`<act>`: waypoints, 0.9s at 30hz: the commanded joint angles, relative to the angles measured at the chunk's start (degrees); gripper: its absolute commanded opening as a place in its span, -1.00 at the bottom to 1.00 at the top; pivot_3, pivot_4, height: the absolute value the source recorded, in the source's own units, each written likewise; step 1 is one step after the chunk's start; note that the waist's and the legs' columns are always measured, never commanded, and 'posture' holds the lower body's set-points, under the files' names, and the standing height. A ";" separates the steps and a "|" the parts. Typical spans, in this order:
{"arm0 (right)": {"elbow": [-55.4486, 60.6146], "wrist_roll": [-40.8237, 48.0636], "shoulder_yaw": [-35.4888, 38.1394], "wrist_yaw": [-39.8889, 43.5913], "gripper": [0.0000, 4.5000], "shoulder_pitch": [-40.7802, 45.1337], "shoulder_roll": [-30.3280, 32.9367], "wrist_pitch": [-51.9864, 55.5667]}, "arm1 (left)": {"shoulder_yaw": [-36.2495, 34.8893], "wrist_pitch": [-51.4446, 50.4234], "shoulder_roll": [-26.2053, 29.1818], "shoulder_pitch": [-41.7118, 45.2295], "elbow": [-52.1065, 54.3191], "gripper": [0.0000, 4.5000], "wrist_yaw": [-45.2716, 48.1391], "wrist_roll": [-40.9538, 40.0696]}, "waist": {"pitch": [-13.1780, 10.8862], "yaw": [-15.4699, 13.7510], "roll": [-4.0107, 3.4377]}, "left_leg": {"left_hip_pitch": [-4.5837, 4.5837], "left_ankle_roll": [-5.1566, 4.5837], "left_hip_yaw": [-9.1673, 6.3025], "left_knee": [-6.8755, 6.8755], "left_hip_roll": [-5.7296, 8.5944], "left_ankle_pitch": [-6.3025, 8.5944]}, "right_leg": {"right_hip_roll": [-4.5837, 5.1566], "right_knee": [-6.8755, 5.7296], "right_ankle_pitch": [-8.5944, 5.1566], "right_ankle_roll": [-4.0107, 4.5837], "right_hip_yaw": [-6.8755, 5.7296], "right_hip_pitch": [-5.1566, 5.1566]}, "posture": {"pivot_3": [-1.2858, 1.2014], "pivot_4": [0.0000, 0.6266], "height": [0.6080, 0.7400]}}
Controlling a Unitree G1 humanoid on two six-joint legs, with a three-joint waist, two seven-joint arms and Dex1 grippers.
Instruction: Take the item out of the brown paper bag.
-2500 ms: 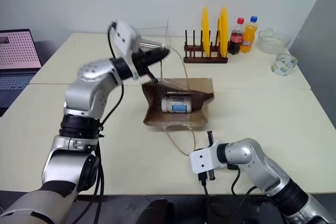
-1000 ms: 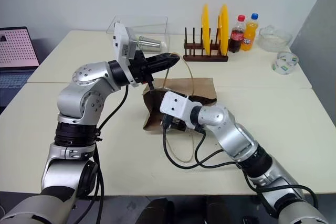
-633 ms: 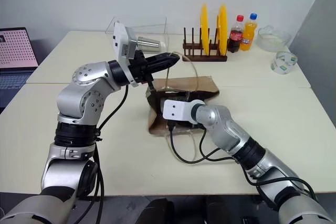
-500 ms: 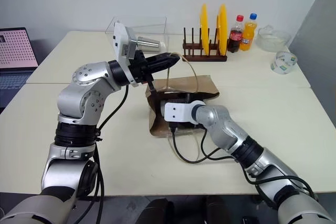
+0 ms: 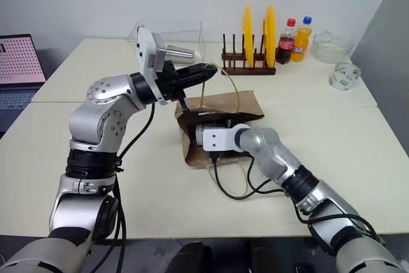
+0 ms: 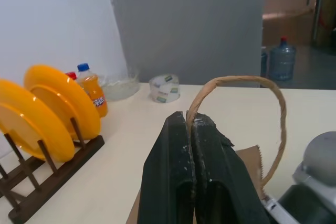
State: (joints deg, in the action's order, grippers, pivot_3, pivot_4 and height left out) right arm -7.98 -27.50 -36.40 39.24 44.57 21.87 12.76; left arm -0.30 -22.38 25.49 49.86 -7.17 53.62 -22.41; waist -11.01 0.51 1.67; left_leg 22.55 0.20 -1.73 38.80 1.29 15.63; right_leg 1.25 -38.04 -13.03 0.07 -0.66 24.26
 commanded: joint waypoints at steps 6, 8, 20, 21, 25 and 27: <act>18.21 14.22 12.26 5.21 0.35 -4.26 1.23 -6.68 | 0.18 3.85 0.84 2.52 -4.00 -1.00 -2.13 4.63 | 0.00 -0.10 0.00 | 0.12 -0.01 -0.02 0.00 0.00 0.00 | 0.00 0.02 0.00 0.00 -0.02 0.08 | 0.03 -0.52 1.00; 20.56 18.54 15.30 5.79 0.35 -5.64 1.25 -8.82 | 0.38 4.41 0.70 2.76 -4.85 -1.00 -2.35 5.42 | 0.00 -0.15 0.00 | 0.13 -0.03 -0.06 0.01 0.00 0.01 | 0.00 0.02 0.00 0.00 -0.05 0.07 | 0.03 -0.52 1.00; 27.11 31.56 26.90 4.52 0.35 -7.83 0.85 -16.67 | 1.43 6.80 0.06 3.66 -8.45 -1.00 -2.21 8.29 | 0.00 -0.28 0.00 | 0.10 -0.21 -0.06 0.02 0.00 0.12 | 0.00 0.01 0.01 -0.01 -0.05 0.05 | 0.03 -0.52 1.00; 27.32 31.75 28.35 2.83 0.35 -7.23 0.20 -16.80 | 1.50 7.01 -0.07 3.86 -8.82 -1.00 -2.16 8.41 | 0.00 -0.28 0.00 | 0.11 -0.21 -0.05 0.02 0.00 0.12 | 0.00 0.01 0.01 -0.01 -0.05 0.05 | 0.03 -0.52 1.00; 25.00 30.70 34.84 -2.88 0.35 -4.39 1.25 -17.50 | 1.75 7.47 -0.22 4.03 -9.30 -1.00 -1.95 8.55 | -0.01 -0.35 0.00 | 0.12 -0.20 -0.04 0.03 0.01 0.11 | 0.01 0.00 0.01 0.00 -0.04 0.05 | 0.03 -0.52 1.00; 23.05 29.61 38.31 -5.37 0.35 -3.31 3.26 -17.50 | 1.80 7.68 -0.18 3.84 -9.32 -1.00 -1.89 8.53 | -0.01 -0.36 0.00 | 0.12 -0.19 -0.03 0.03 0.01 0.11 | 0.02 0.01 0.01 0.00 -0.03 0.05 | 0.03 -0.52 1.00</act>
State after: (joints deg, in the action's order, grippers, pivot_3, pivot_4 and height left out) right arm 14.95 2.75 -3.04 37.04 39.72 23.86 -3.46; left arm 1.95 -15.77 25.02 52.47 -17.50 51.84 -14.04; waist -11.01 0.15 1.67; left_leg 22.67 0.02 -1.76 38.84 1.31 15.73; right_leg 1.27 -38.02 -13.02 0.07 -0.69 24.32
